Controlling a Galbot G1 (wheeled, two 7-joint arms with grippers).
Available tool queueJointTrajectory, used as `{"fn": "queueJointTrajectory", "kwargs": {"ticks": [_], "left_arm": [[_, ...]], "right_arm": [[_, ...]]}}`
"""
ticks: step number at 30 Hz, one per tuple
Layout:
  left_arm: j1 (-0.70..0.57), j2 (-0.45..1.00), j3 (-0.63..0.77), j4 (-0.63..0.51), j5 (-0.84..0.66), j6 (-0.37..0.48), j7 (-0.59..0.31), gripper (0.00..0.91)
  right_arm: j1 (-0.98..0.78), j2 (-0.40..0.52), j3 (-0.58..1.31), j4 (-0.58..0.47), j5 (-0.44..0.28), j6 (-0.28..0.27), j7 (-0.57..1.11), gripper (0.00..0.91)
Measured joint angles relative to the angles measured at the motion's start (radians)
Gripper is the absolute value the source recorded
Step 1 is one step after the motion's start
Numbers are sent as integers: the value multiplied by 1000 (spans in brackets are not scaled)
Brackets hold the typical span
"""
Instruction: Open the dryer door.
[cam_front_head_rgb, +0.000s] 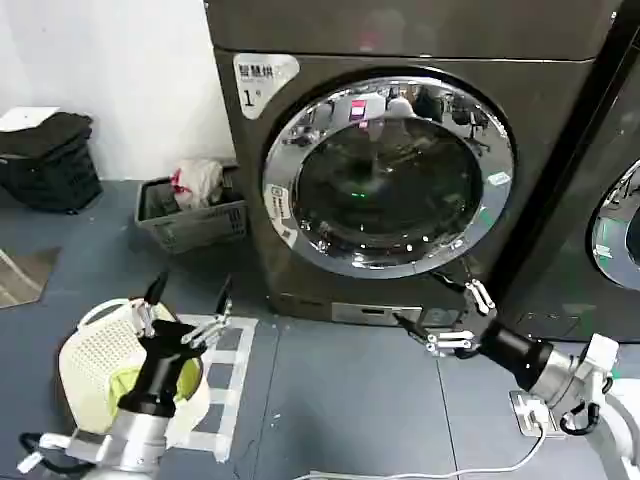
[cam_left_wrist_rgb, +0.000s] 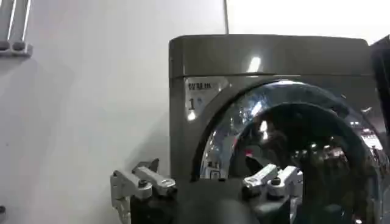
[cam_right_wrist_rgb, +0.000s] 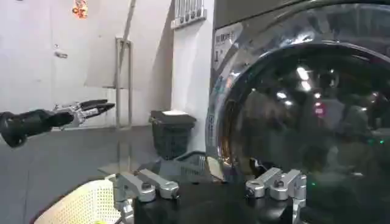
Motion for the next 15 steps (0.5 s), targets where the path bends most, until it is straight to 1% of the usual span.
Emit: {"fn": "queueJointTrajectory", "kwargs": {"ticks": [6,15], "left_arm": [[2,0,0,0,1,0,3,907],[17,-5,1,-5,6,-4,13,907]], "right_arm": [[26,-9,-24,-23,13,16,33,907],[97,-48,-92,-85,27,38,87,907]]}}
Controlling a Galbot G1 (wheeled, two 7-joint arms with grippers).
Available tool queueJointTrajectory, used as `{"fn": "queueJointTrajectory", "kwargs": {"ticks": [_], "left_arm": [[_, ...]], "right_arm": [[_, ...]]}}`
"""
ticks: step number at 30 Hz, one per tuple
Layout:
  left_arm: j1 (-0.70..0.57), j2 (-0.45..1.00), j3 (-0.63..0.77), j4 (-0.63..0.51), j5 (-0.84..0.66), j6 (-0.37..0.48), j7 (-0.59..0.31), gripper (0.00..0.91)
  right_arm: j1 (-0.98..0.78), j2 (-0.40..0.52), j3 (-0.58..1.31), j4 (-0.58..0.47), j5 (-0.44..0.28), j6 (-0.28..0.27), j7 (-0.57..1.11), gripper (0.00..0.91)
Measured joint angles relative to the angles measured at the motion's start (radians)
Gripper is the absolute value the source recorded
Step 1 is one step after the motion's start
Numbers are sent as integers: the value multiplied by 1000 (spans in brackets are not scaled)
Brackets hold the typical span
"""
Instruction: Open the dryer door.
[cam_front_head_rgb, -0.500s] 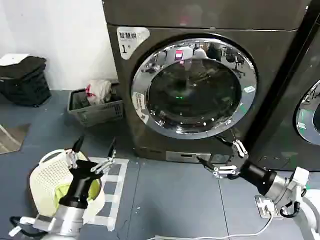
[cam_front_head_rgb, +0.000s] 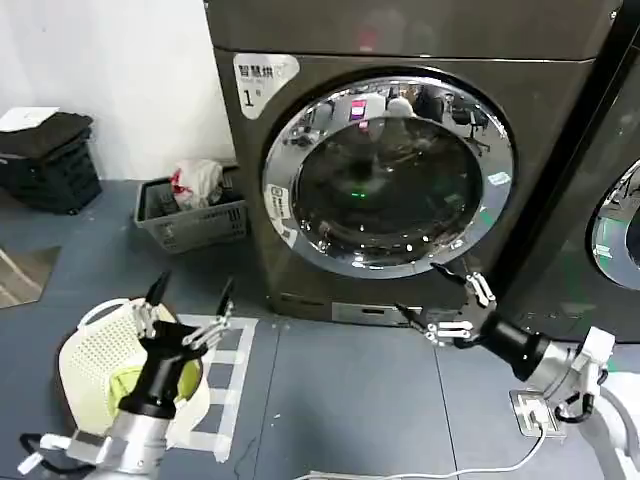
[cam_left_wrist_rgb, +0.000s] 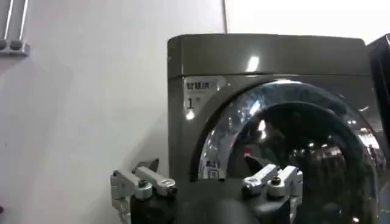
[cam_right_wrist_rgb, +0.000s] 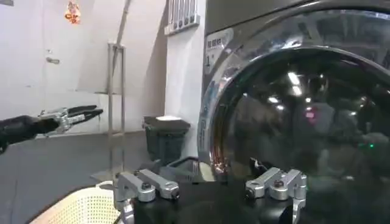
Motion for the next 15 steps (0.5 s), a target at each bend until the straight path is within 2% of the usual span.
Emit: {"fn": "queueJointTrajectory", "kwargs": {"ticks": [5,15], "left_arm": [[0,-1,0,-2,1,0,2,907],[2,-1,3,-4,6,0,3,907]], "right_arm": [[64,-26,-61,-41,35,6,45,907],[235,-64,-215,-120,55,2,71,907]]}}
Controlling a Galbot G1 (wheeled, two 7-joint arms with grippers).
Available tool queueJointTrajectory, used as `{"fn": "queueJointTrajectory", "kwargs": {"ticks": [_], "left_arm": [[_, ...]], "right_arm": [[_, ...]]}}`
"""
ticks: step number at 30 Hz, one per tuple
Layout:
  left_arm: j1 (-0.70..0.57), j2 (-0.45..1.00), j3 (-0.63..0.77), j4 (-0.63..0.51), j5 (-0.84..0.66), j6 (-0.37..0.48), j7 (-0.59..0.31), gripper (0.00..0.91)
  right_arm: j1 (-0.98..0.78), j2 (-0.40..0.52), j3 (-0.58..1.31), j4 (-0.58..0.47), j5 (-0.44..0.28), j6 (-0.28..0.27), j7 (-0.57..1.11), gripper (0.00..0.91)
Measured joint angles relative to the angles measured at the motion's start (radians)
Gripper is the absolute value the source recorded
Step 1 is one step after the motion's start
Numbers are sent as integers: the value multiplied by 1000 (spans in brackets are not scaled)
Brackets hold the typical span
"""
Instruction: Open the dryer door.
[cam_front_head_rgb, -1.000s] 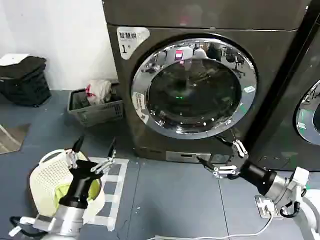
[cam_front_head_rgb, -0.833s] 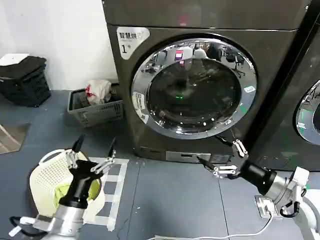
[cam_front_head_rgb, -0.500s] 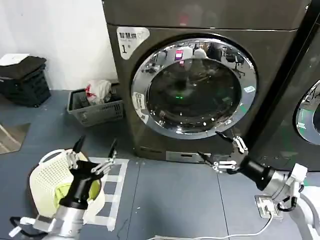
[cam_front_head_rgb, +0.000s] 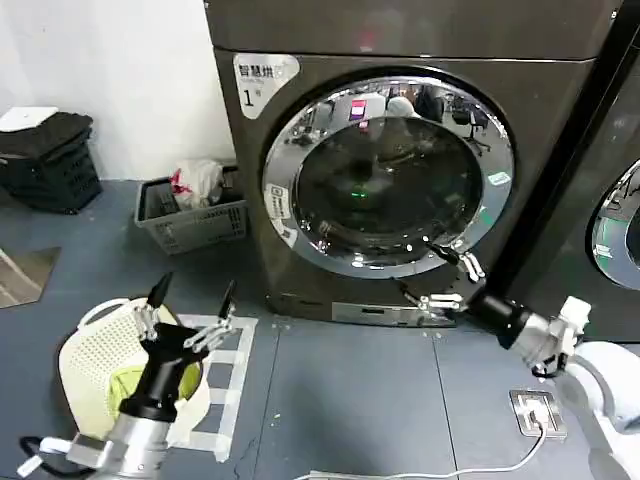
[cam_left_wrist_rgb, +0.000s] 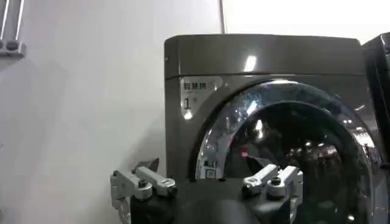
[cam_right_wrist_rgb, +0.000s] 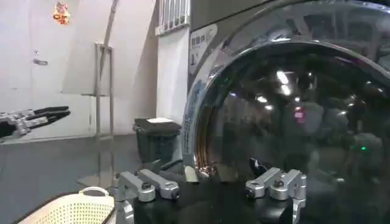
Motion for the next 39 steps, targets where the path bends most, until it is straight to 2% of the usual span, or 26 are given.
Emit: {"fn": "queueJointTrajectory", "kwargs": {"ticks": [9,21,39], "left_arm": [[4,-5,1,-6,11,-4,1,907],[16,-12,2,-18,28,-8,6,907],[27,-23,2,-22,44,-13,7,907]], "right_arm": [[165,-7,-154,-78,44,-1,31,907],[373,27,-315,-230,49,9,30,907],[530,102,-460,-366,50,7,28,907]]}}
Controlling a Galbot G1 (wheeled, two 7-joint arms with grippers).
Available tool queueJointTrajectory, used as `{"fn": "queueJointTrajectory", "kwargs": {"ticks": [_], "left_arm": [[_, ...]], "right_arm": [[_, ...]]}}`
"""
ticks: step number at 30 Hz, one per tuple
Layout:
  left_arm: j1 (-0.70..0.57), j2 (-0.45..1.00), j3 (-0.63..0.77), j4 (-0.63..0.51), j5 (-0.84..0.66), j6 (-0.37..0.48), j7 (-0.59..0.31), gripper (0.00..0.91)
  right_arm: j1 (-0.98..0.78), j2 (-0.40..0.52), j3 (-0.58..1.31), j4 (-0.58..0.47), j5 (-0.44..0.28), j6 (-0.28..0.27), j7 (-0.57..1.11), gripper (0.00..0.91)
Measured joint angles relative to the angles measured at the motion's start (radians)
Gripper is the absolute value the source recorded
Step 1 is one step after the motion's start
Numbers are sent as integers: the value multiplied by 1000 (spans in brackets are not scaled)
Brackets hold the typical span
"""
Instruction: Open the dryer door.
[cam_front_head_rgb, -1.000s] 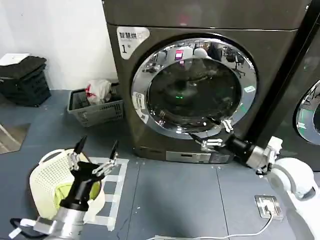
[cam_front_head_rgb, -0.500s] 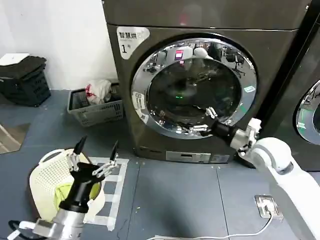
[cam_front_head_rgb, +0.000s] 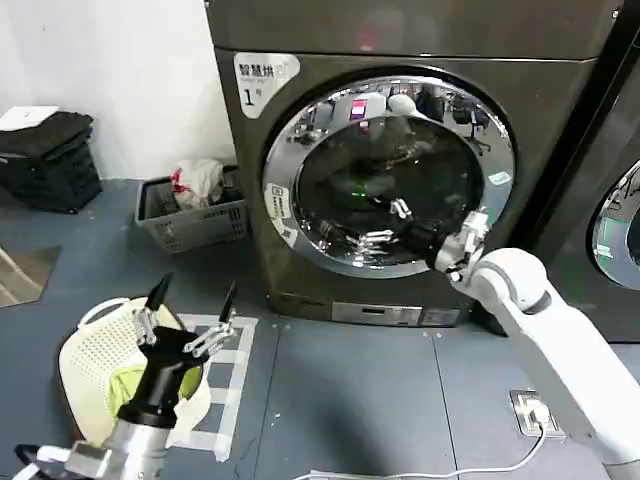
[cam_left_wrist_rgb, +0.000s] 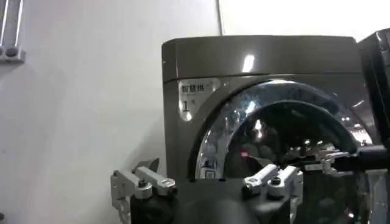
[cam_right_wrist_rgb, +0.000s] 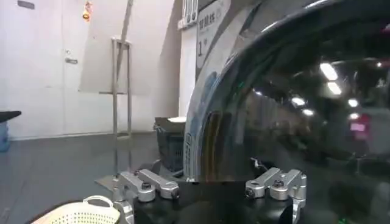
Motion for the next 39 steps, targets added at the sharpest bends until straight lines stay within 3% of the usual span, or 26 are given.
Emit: {"fn": "queueJointTrajectory", "kwargs": {"ticks": [39], "left_arm": [[0,1,3,1,12,0,2,907]], "right_arm": [[170,182,-154,-237,-40,15,-34,907]]}}
